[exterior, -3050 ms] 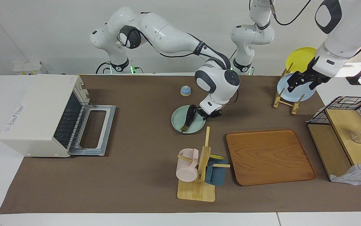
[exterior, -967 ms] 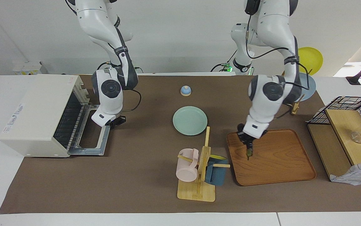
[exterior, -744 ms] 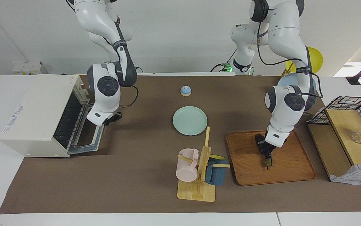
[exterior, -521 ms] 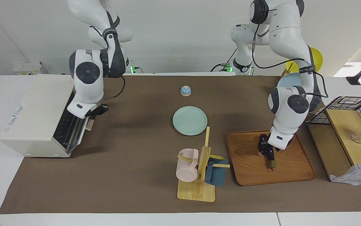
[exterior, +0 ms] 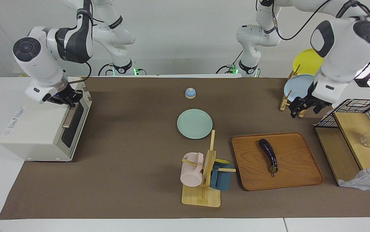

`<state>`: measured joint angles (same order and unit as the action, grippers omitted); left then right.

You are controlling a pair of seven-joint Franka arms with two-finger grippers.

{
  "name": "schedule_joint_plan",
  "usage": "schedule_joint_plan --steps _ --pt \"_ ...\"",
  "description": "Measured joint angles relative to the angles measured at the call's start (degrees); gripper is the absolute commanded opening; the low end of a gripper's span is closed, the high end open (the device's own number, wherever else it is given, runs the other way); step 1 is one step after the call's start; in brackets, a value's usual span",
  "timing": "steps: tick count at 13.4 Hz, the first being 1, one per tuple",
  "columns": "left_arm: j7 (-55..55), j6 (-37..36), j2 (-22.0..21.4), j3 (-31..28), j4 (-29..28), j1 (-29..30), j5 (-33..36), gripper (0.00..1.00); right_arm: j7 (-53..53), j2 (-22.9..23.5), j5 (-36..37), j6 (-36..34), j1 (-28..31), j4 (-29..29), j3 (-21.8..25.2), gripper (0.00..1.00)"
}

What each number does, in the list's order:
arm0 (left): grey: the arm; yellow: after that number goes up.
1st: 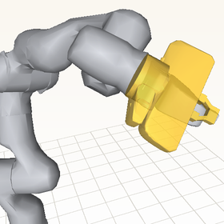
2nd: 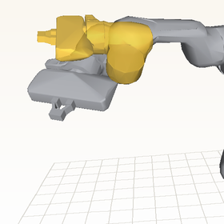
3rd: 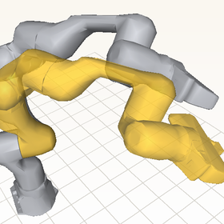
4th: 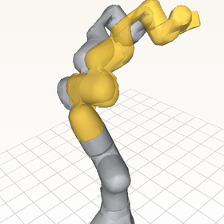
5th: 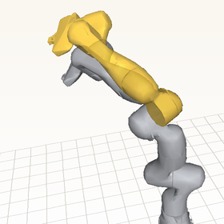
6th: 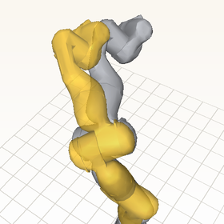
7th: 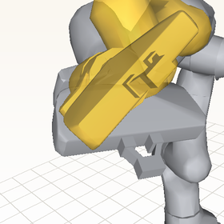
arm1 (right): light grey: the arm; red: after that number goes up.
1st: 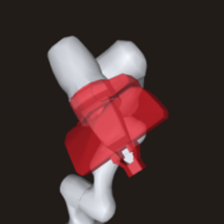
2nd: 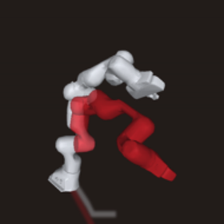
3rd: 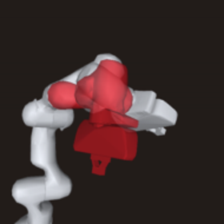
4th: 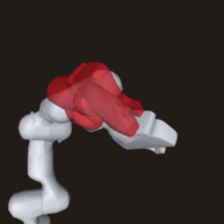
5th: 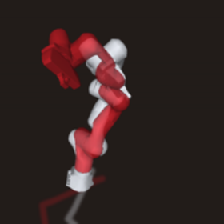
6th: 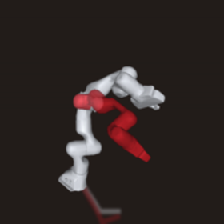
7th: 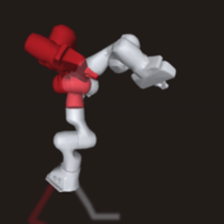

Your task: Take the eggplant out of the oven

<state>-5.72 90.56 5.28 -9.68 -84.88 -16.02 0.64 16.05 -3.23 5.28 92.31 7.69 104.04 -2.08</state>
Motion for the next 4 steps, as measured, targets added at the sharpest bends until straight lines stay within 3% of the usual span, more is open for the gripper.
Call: schedule_joint_plan --steps 4 --pt "2.0 -0.7 -1.0 0.2 -0.6 0.6 -1.8 1.00 -2.7 -2.6 -6.5 -10.9 0.0 -12.4 -0.3 1.00"
